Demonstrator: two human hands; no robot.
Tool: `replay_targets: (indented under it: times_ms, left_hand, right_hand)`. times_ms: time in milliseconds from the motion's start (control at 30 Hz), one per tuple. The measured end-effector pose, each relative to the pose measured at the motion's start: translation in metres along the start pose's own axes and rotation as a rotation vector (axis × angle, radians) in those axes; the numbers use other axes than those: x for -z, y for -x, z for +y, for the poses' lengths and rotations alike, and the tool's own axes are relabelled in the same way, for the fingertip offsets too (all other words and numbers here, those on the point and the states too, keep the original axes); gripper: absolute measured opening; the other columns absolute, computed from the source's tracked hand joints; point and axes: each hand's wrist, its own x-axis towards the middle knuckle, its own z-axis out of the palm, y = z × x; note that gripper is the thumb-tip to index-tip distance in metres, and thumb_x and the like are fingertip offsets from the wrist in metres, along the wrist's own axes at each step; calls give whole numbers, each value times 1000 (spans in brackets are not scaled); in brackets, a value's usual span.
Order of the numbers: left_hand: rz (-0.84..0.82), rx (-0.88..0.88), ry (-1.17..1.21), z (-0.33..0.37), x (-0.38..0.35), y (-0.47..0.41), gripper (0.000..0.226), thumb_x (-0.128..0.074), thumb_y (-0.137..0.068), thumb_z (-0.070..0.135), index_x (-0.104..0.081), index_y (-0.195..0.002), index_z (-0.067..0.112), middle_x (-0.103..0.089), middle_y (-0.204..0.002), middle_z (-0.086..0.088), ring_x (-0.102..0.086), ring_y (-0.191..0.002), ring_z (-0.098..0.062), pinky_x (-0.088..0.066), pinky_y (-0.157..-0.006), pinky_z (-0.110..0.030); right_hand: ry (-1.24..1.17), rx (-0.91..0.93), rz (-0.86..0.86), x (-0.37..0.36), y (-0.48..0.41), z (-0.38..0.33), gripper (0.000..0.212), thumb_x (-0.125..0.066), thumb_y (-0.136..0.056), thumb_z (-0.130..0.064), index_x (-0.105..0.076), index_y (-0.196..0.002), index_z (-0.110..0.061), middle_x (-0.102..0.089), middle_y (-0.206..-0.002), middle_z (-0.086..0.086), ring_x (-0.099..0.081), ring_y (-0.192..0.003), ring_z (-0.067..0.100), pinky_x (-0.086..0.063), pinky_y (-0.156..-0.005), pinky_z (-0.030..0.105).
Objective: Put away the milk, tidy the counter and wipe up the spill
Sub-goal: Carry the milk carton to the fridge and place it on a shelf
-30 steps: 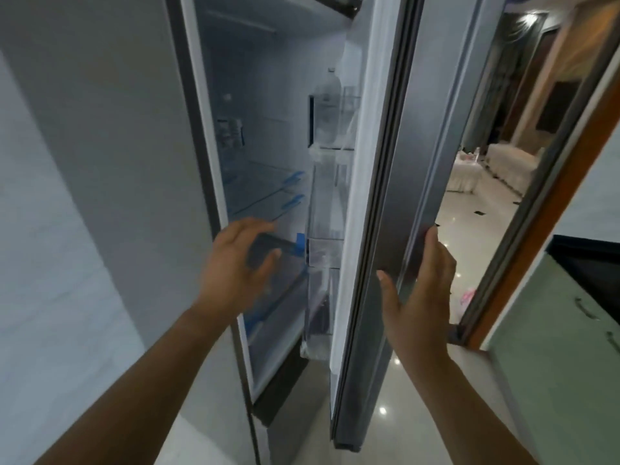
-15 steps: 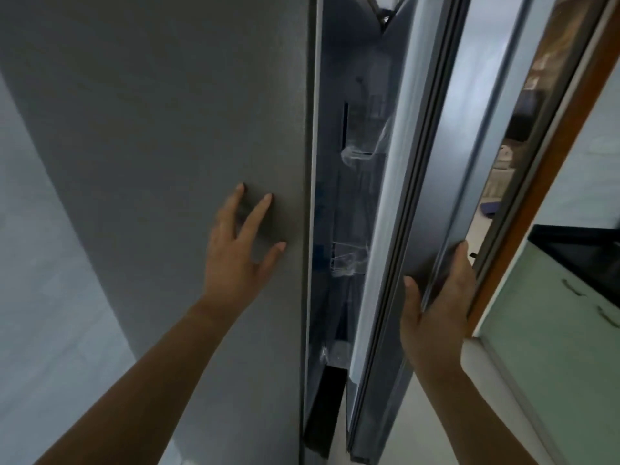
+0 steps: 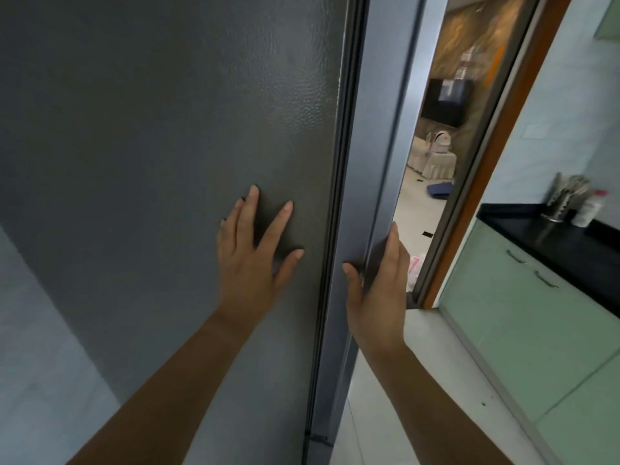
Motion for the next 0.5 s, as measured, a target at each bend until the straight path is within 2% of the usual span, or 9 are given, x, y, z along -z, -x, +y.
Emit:
replay_targets:
  times_ms: [67,233,300,367,433,500]
  left_hand:
    - [-18,5,0,-1,0,1,58,-54,-87,46,-33,-139,29,-16,-150,-11,-20,-137,-33,-30,-105,-57]
    - [-69,-13,58,-3,6,2,58,-53,-88,45,-35,-139,26,-19,-152,-16,-18,-139,-33,-30,-106,-57]
    - [-111,-3,116,0,14,5,56,-52,-88,44,-37,-138,25,-19,-153,-15,-16,-140,-31,-27,-108,-56]
    - [-152,30,187,6,22,11,56,-51,-87,44,-38,-138,25,-20,-154,-12,-19,-141,-29,-26,-110,-54]
    - [-219,84,262,14,30,23,56,-50,-87,45,-38,-138,26,-25,-153,-9,-25,-139,-25,-27,-111,-48]
    - [-314,150,340,25,38,42,56,-50,-86,46,-38,-138,28,-34,-149,-5,-31,-136,-22,-28,-111,-41]
  right_hand:
    - [11,11,9,0,0,-1,76,-57,-88,-29,0,-135,-40,-29,-146,3,-25,-124,2,-28,-101,23]
    - [-1,-26,-14,1,2,-3,75,-56,-88,-30,1,-135,-42,-26,-148,0,-23,-124,0,-30,-99,23]
    - [51,-14,-6,4,7,-2,72,-54,-90,-33,-3,-140,-40,-27,-148,-1,-28,-128,4,-34,-98,25]
    - [108,-18,-27,11,17,0,67,-48,-91,-41,-8,-144,-35,-26,-149,-3,-37,-131,16,-44,-100,36]
    - [141,-54,-67,21,33,5,63,-38,-90,-52,-6,-143,-38,-24,-150,-6,-46,-125,24,-49,-95,47]
    - [146,-116,-100,36,57,11,63,-33,-89,-56,-9,-144,-37,-26,-150,-6,-45,-126,23,-41,-103,39]
